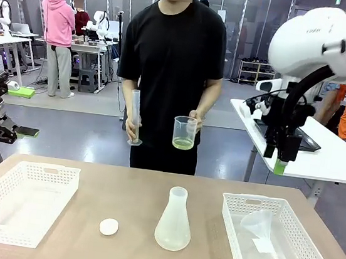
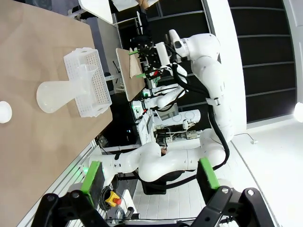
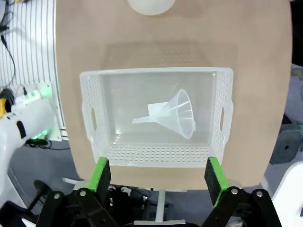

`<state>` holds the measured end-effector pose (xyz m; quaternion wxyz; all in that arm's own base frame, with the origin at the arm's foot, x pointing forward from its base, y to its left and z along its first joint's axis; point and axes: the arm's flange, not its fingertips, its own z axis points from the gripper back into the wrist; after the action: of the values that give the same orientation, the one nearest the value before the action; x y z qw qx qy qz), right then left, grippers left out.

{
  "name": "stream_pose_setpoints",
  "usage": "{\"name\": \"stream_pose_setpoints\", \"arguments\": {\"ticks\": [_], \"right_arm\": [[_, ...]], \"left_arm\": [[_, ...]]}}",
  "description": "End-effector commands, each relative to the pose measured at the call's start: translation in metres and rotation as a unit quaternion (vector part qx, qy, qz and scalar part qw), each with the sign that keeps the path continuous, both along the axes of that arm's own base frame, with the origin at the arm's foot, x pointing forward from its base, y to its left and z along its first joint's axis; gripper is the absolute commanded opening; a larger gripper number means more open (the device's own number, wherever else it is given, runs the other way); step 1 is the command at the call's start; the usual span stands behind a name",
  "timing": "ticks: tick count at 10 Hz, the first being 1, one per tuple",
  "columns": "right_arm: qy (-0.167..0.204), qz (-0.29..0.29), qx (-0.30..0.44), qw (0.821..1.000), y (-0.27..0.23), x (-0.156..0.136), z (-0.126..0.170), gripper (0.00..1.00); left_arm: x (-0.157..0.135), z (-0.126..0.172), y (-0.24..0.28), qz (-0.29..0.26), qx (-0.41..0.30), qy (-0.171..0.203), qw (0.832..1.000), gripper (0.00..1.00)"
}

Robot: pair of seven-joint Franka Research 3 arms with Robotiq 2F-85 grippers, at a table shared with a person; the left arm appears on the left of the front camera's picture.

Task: Prepare the solutions needed for the experiment.
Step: Pick up the Plastic Funnel and insert it into the Big flask.

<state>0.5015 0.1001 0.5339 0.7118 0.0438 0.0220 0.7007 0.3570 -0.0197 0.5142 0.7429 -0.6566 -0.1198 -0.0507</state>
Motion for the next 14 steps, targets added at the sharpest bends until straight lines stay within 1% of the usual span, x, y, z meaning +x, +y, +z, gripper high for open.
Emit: {"name": "stream_pose_setpoints", "arguments": {"ticks": [1, 2, 5, 7, 9, 14], "right_arm": [[-0.008, 0.045, -0.021, 0.999, -0.005, 0.014, -0.021, 1.0], [-0.017, 0.052, -0.013, 0.998, -0.006, 0.018, -0.036, 1.0], [-0.007, 0.043, -0.006, 0.999, -0.012, 0.027, -0.08, 1.0], [0.013, 0.045, 0.002, 0.999, -0.016, 0.028, -0.105, 1.0], [0.035, 0.06, 0.007, 0.998, -0.017, 0.028, -0.12, 1.0], [0.089, 0.075, 0.023, 0.993, -0.024, 0.048, -0.156, 1.0]], "left_arm": [[-0.001, 0.001, -0.001, -0.003, -0.008, -0.005, 1.0, 1.0], [-0.001, 0.001, -0.001, -0.003, -0.008, -0.005, 1.0, 1.0], [-0.001, 0.001, -0.001, -0.003, -0.008, -0.005, 1.0, 1.0], [-0.001, 0.001, -0.001, -0.003, -0.008, -0.005, 1.0, 1.0], [-0.001, 0.001, -0.001, -0.003, -0.008, -0.005, 1.0, 1.0], [-0.001, 0.001, -0.001, -0.003, -0.008, -0.005, 1.0, 1.0]]}}
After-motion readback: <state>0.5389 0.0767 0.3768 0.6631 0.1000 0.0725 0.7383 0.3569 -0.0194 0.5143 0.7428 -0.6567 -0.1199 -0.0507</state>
